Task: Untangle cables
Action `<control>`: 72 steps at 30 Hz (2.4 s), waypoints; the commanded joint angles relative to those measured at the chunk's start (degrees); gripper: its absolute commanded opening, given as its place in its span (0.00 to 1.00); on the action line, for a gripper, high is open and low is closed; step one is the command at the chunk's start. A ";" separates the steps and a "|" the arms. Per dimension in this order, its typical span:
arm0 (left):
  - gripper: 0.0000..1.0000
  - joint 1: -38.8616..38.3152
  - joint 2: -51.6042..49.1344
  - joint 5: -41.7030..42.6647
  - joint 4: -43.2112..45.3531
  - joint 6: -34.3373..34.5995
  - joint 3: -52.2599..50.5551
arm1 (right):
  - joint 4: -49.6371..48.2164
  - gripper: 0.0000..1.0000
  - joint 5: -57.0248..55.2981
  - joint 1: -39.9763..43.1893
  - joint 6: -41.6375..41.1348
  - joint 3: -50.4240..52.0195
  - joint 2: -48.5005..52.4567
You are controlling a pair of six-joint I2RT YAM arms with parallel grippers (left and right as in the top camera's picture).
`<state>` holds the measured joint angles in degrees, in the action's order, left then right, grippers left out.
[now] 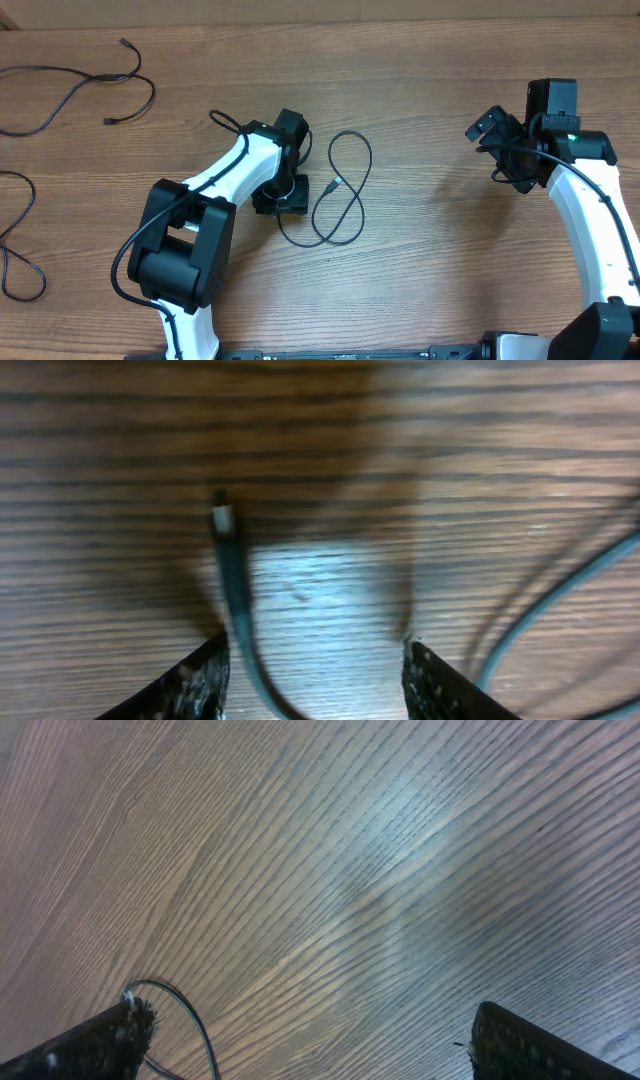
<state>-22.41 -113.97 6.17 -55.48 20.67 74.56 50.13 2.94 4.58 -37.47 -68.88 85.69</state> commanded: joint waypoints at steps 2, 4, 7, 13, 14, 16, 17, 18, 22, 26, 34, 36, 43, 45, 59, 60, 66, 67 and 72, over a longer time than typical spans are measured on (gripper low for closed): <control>0.50 0.15 1.25 -4.02 -0.07 0.68 -1.84 | -0.28 1.00 -0.50 0.37 0.07 -0.09 -0.81; 0.45 0.15 1.22 -4.00 0.35 0.68 -2.45 | -0.28 1.00 -0.50 0.37 0.07 -0.09 -0.81; 0.37 0.15 1.20 -3.98 1.60 0.68 -3.48 | -0.28 1.00 -0.48 0.37 0.07 -0.09 -0.81; 0.04 0.15 1.22 -3.58 1.95 0.66 -3.43 | -0.28 1.00 -0.48 0.37 0.07 -0.09 -0.81; 0.04 0.15 1.22 -3.58 1.95 0.44 -3.06 | -0.28 1.00 -0.48 0.37 0.07 -0.09 -0.81; 0.04 0.09 1.27 -3.58 1.77 -0.63 -1.60 | -0.28 1.00 -0.50 0.37 0.07 -0.09 -0.81; 0.04 0.09 1.27 -3.58 1.64 -1.18 -0.70 | -0.28 1.00 -0.48 0.37 0.07 -0.09 -0.81; 0.04 0.07 1.27 -3.61 1.29 -1.57 0.39 | -0.28 1.00 -0.48 0.37 0.07 -0.09 -0.81; 0.04 -0.68 1.27 -3.58 0.83 -4.13 5.53 | -0.28 1.00 -0.48 0.37 0.07 -0.09 -0.81; 0.04 -3.08 1.27 -3.21 1.51 -7.87 10.84 | -0.28 1.00 -0.48 0.37 0.07 -0.09 -0.81; 0.04 -9.38 1.25 -3.21 5.29 -9.18 11.69 | -0.28 1.00 -0.48 0.37 0.07 -0.09 -0.81; 0.05 -10.38 1.20 -3.23 5.42 -9.44 11.69 | -0.28 1.00 -0.48 0.37 0.07 -0.09 -0.81; 0.04 -12.39 1.11 -3.17 5.51 -9.51 10.88 | -0.28 1.00 -0.48 0.37 0.07 -0.09 -0.81; 0.04 -12.61 1.01 -3.15 5.57 -9.35 10.45 | -0.28 1.00 -0.48 0.37 0.07 -0.09 -0.81; 0.04 -12.98 0.83 3.63 12.28 -8.94 3.28 | -0.28 1.00 -0.48 0.37 0.07 -0.09 -0.81; 0.06 -13.00 0.83 4.02 12.50 -8.92 3.26 | -0.28 1.00 -0.48 0.37 0.07 -0.09 -0.81; 0.22 -13.05 0.83 4.00 12.68 -8.92 3.26 | -0.28 1.00 -0.50 0.37 0.07 -0.09 -0.83; 0.26 -13.05 0.83 4.02 12.63 -8.90 3.26 | -0.28 1.00 -0.50 0.37 0.07 -0.09 -0.81; 0.11 -13.03 0.83 6.56 12.57 -8.87 3.26 | -0.28 1.00 -0.48 0.37 0.07 -0.09 -0.81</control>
<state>-34.92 -112.73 9.67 -42.98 12.78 78.24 50.11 2.94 4.58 -37.47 -68.88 85.69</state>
